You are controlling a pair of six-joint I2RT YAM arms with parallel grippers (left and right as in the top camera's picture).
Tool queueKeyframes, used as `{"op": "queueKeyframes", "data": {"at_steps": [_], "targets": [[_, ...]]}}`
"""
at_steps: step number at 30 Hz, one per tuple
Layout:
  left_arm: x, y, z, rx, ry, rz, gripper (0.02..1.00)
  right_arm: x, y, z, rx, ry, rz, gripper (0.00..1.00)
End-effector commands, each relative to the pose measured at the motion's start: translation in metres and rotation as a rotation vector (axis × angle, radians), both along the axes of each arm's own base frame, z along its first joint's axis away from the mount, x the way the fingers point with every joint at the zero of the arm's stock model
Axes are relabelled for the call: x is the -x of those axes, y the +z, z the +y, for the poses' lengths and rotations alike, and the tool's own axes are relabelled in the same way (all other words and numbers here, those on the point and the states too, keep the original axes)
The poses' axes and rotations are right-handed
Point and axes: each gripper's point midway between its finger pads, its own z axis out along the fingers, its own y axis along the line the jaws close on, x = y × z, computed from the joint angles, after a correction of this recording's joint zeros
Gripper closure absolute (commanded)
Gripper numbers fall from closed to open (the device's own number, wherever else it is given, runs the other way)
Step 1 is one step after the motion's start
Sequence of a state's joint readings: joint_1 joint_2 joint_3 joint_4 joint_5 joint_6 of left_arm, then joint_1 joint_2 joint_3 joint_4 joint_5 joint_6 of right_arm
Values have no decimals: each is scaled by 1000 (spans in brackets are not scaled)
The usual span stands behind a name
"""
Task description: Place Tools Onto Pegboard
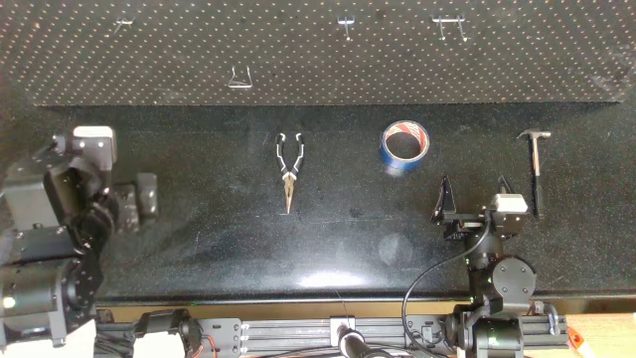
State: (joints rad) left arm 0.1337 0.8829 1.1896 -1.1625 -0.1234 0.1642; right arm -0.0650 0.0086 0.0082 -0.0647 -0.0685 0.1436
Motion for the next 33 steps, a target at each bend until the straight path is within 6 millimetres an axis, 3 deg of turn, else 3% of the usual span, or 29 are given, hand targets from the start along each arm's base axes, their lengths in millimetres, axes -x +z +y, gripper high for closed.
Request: {"op": "queueKeyframes", "data": {"at_steps": [1, 9, 13, 19, 24, 28, 33], "targets": [[30, -12, 27, -113, -17, 156, 25, 0, -1, 0, 15, 0, 0, 14], [55, -29, 82, -47, 158, 231, 25, 0, -1, 0, 15, 1, 0, 14], [43, -50, 127, 6, 264, 236, 25, 0, -1, 0, 15, 1, 0, 14], [5, -98, 129, 278, 181, 239, 25, 0, -1, 0, 15, 1, 0, 14], [-21, -128, 151, 298, 150, 244, 25, 0, -1, 0, 15, 1, 0, 14], [-32, -154, 163, 306, 124, 272, 25, 0, -1, 0, 15, 1, 0, 14], [-30, -191, 165, 374, 130, 356, 23, 0, -1, 0, 15, 0, 0, 14]]}}
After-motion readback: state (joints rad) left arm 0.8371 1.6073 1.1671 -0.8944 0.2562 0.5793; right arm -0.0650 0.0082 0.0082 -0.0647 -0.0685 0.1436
